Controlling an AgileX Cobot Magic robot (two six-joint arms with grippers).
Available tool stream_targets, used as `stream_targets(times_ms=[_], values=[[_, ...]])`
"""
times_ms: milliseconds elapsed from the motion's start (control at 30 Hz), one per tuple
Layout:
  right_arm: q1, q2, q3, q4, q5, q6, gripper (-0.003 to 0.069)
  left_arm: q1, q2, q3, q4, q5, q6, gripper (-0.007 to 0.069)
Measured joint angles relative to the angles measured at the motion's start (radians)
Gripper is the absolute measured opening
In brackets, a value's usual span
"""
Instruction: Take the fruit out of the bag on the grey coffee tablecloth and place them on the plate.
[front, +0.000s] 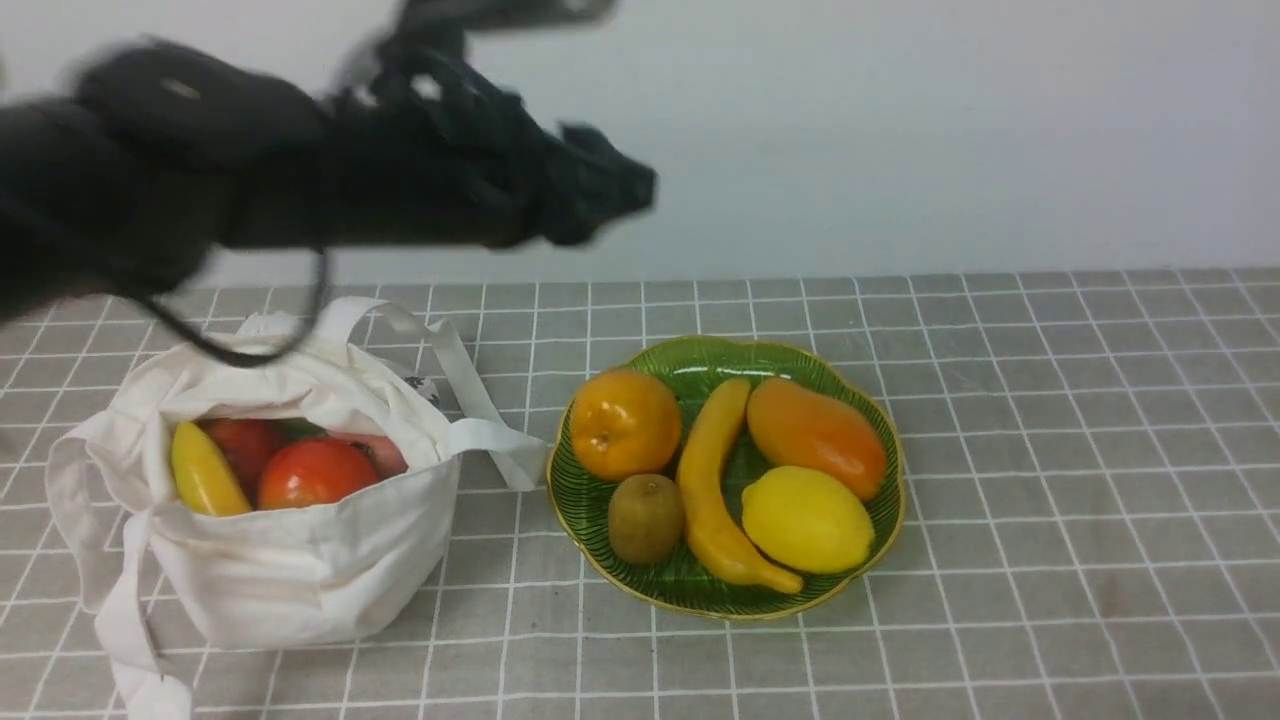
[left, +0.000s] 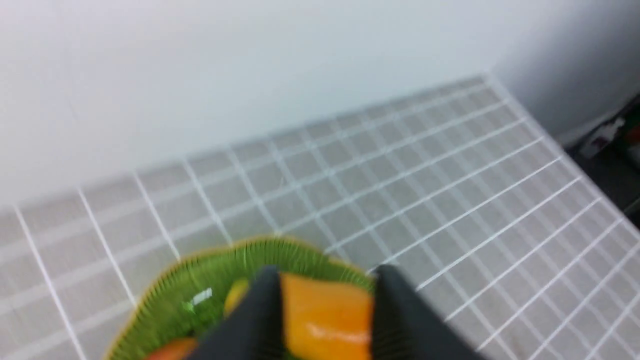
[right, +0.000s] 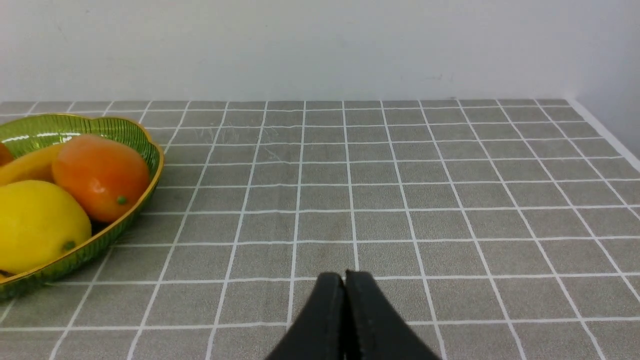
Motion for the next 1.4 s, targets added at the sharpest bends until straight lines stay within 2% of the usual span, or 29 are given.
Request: stream_targets(times_ms=[33, 133, 367, 600, 800, 1033, 1400], values=[[0.000, 0.000, 0.000, 0.000, 0.000, 0.000, -0.0015, 0.013, -0.048, 0.000, 0.031, 0.034, 0.000, 0.0055], [0.000, 0.000, 0.000, 0.000, 0.000, 0.000, -0.0015, 0.041, -0.164, 0.000, 0.108, 0.097, -0.013, 0.0005], [0.000, 0.000, 0.000, 0.000, 0.000, 0.000, -0.0015, 0.096, -0.470, 0.093, 0.367, 0.169, -0.204, -0.0008], [0.000, 0.000, 0.000, 0.000, 0.000, 0.000, -0.0015, 0.114, -0.772, 0.279, 0.517, 0.177, -0.379, -0.0008], [0.000, 0.000, 0.000, 0.000, 0.000, 0.000, -0.0015, 0.115, -1.027, 0.434, 0.541, 0.175, -0.457, -0.0008], [0.000, 0.000, 0.000, 0.000, 0.000, 0.000, -0.0015, 0.115, -1.194, 0.515, 0.503, 0.197, -0.480, -0.0008], [0.000, 0.000, 0.000, 0.000, 0.000, 0.000, -0.0015, 0.115, -1.239, 0.532, 0.464, 0.244, -0.476, -0.0008]])
